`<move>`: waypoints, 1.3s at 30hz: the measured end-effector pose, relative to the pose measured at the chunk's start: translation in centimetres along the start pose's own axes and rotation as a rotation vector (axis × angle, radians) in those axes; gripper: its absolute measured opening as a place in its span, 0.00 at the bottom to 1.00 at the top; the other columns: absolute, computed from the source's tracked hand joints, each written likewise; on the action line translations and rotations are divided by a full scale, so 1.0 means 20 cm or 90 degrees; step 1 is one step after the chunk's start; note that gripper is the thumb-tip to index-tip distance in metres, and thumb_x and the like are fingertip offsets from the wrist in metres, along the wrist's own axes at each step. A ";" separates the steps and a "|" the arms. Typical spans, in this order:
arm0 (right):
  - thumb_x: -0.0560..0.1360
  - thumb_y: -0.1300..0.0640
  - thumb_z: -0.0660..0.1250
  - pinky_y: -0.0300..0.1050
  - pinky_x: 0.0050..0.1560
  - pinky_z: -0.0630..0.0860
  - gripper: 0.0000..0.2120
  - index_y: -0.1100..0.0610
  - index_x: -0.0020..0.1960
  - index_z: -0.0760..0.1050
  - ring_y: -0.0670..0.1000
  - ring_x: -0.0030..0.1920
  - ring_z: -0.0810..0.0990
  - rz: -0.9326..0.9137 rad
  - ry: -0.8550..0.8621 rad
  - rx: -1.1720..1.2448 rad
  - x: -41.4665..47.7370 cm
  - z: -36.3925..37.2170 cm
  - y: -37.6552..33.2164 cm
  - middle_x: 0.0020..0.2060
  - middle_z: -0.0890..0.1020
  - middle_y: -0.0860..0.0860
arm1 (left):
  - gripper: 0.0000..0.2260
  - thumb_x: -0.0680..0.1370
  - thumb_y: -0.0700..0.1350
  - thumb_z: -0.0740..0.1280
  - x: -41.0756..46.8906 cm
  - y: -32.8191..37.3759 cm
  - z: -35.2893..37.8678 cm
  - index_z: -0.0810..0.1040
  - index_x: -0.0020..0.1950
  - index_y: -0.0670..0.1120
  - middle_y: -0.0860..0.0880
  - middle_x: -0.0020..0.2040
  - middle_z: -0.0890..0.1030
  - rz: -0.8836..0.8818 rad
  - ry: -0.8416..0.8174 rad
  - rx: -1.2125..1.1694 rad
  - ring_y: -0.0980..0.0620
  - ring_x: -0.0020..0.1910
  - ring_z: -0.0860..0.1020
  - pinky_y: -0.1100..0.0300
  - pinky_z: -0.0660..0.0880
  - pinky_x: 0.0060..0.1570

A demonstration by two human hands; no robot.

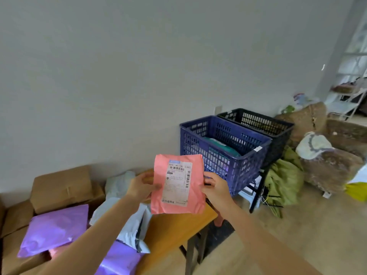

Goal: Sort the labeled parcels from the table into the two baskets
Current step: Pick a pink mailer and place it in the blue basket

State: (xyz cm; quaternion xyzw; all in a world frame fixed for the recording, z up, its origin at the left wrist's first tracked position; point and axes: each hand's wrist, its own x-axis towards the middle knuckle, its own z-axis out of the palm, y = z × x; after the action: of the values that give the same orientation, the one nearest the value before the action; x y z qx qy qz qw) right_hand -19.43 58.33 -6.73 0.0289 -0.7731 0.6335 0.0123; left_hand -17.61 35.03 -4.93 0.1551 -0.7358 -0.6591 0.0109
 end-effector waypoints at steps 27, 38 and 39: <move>0.73 0.70 0.65 0.40 0.39 0.79 0.19 0.59 0.63 0.74 0.47 0.46 0.80 -0.004 0.051 -0.047 0.73 -1.52 0.34 0.48 0.81 0.50 | 0.14 0.75 0.36 0.70 0.44 0.35 1.68 0.77 0.60 0.43 0.40 0.53 0.81 -0.001 -0.039 0.002 0.42 0.49 0.82 0.53 0.81 0.42; 0.73 0.70 0.66 0.54 0.51 0.81 0.21 0.60 0.65 0.73 0.52 0.51 0.81 -0.029 0.007 -0.052 1.61 -1.61 0.22 0.53 0.81 0.54 | 0.12 0.74 0.36 0.72 1.16 0.56 1.87 0.78 0.55 0.47 0.47 0.47 0.83 0.047 0.004 -0.052 0.50 0.43 0.83 0.62 0.80 0.35; 0.73 0.70 0.66 0.55 0.52 0.80 0.22 0.60 0.65 0.73 0.53 0.52 0.81 -0.026 -0.002 -0.055 1.67 -1.60 0.23 0.53 0.81 0.54 | 0.12 0.74 0.36 0.72 1.21 0.56 1.87 0.78 0.55 0.47 0.47 0.47 0.83 0.045 0.013 -0.046 0.51 0.43 0.83 0.62 0.80 0.34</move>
State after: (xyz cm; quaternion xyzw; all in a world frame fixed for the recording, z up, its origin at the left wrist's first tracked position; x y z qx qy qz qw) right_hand -53.58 89.54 -3.00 0.0450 -0.7988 0.5993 0.0254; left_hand -51.26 66.26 -3.42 0.1349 -0.7164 -0.6829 0.0472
